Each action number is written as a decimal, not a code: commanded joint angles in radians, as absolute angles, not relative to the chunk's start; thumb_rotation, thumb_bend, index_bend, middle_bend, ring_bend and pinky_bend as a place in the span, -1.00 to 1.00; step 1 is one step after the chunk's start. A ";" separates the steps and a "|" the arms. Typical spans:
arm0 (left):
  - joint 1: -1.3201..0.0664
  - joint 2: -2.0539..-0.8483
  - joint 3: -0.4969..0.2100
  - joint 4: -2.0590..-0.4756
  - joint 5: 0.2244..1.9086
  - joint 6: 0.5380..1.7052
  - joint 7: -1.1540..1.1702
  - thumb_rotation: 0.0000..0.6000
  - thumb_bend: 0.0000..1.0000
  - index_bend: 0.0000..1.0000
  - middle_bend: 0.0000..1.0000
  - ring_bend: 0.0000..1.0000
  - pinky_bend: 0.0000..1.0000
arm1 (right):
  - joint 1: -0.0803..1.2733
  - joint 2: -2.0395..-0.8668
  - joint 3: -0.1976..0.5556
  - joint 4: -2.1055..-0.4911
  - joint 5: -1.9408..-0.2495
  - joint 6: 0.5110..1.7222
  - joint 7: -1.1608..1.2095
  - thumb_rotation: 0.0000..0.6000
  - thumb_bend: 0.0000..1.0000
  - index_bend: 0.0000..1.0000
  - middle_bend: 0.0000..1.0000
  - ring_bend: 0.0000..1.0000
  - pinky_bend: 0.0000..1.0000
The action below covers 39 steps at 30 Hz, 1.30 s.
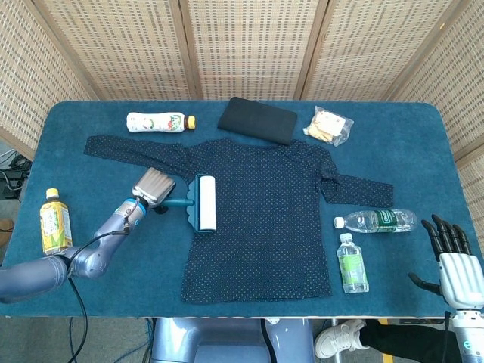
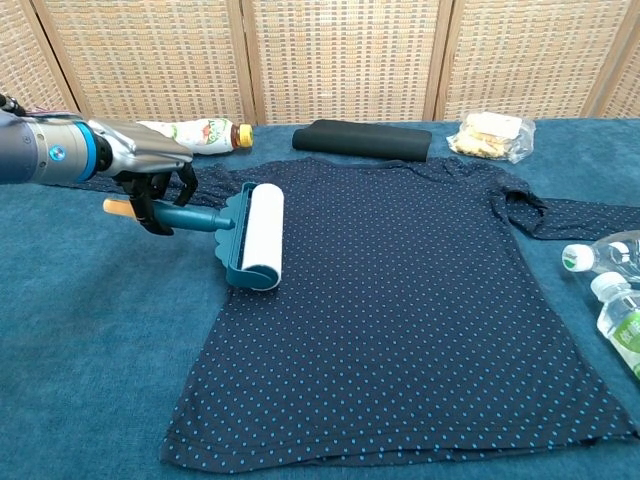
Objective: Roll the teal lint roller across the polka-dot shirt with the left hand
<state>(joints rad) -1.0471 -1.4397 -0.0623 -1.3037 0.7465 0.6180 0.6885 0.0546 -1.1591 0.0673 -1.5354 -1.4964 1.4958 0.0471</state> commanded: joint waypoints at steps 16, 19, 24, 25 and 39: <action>-1.186 -1.563 -0.018 -1.206 0.632 0.581 0.726 1.00 0.40 0.81 0.81 0.51 0.39 | 0.061 -1.166 0.067 -1.519 -1.481 1.469 0.064 1.00 -0.82 -1.00 -1.00 -1.00 -1.00; -1.230 -1.593 -0.015 -1.185 0.584 0.577 0.751 1.00 0.40 0.81 0.81 0.51 0.39 | 0.062 -1.164 0.069 -1.516 -1.475 1.465 0.074 1.00 -0.82 -1.00 -1.00 -1.00 -1.00; -1.314 -1.652 -0.012 -1.164 0.481 0.591 0.810 1.00 0.40 0.81 0.81 0.51 0.39 | 0.063 -1.160 0.072 -1.515 -1.471 1.463 0.088 1.00 -0.82 -1.00 -1.00 -1.00 -1.00; -1.333 -1.664 -0.010 -1.164 0.454 0.600 0.826 1.00 0.40 0.81 0.81 0.51 0.39 | 0.062 -1.159 0.072 -1.515 -1.470 1.463 0.091 1.00 -0.82 -1.00 -1.00 -1.00 -1.00; -1.399 -1.651 0.039 -1.242 0.329 0.682 0.892 1.00 0.41 0.81 0.81 0.51 0.39 | 0.061 -1.155 0.069 -1.519 -1.479 1.468 0.097 1.00 -0.83 -1.00 -1.00 -1.00 -1.00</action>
